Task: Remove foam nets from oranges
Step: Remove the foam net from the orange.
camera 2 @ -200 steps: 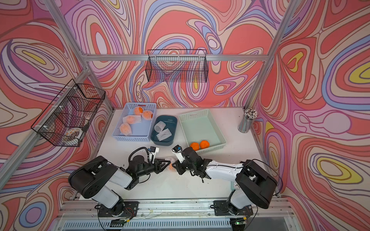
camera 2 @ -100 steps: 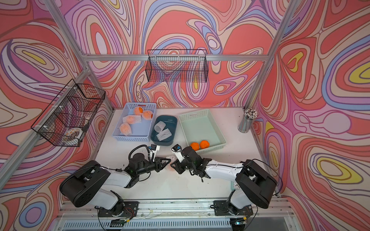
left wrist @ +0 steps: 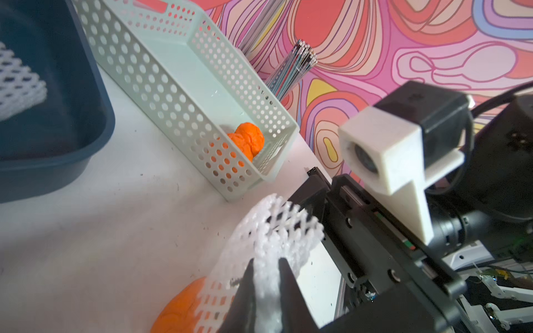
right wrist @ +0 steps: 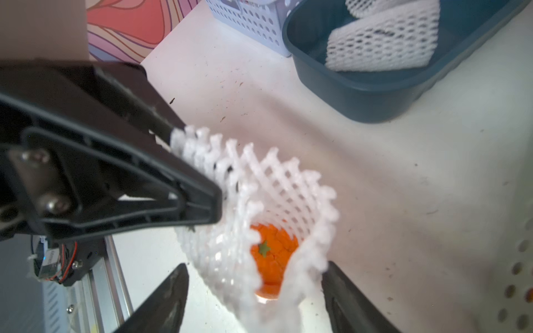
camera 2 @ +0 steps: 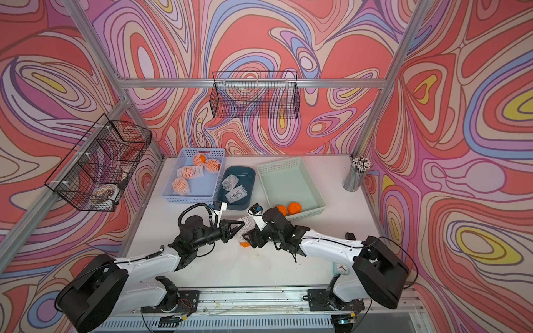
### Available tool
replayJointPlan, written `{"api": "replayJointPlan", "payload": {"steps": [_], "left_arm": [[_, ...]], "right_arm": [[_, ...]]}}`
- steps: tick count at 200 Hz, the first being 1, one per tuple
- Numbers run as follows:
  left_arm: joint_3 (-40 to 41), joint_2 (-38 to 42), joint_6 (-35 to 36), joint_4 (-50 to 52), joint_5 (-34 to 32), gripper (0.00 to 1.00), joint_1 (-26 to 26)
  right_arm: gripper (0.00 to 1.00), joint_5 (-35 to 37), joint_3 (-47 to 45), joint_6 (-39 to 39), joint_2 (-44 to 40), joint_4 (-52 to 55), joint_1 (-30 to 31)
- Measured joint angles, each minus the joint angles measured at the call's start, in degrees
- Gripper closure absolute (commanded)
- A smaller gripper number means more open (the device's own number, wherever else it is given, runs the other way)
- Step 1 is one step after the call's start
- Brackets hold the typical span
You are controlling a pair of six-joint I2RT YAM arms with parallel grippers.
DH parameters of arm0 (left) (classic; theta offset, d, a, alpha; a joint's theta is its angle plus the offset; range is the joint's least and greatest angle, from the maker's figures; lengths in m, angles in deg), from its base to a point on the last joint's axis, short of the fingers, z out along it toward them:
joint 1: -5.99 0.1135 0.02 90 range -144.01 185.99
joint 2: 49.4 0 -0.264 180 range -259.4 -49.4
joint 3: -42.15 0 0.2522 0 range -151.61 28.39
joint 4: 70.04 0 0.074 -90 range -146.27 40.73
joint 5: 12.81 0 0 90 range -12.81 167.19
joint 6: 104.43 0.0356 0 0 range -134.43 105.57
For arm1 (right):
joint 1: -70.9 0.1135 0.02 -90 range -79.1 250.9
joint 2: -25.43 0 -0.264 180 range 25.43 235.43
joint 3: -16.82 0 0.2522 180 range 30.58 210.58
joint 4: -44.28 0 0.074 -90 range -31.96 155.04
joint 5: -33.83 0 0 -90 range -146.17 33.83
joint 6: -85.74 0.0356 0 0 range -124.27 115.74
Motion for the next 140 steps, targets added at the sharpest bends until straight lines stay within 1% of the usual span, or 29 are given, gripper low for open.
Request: {"api": "replayJointPlan", "payload": {"steps": [20,23,53,84,103,124,140], "left_arm": [[-1.8,1.9,1.1,5.4,-0.8,0.84,0.0],[-2.1,2.0,1.2,6.3,-0.9,0.84,0.0],[-6.1,2.3,2.6,15.6,-1.9,0.85,0.4],[-15.3,2.3,4.5,27.2,-2.8,0.85,2.2],[-21.4,1.6,6.0,33.6,-3.1,0.85,4.8],[-29.1,-1.7,8.0,40.8,-3.5,0.85,7.7],[-35.9,-5.7,10.3,47.1,-4.8,0.85,8.5]], "right_arm": [[0.02,0.5,-0.1,-0.1,-2.7,0.7,0.0],[0.02,0.5,-0.1,-0.2,-3.2,0.8,0.0],[0.02,0.2,-0.9,-0.3,-8.5,2.3,0.0],[0.02,-0.5,-1.8,-0.5,-14.3,4.4,0.0],[0.02,-0.7,-2.7,-0.4,-17.6,5.7,0.0],[0.02,-0.7,-3.0,-0.1,-19.2,7.2,0.0],[0.02,-0.5,-3.0,0.4,-19.4,8.7,0.0]]}}
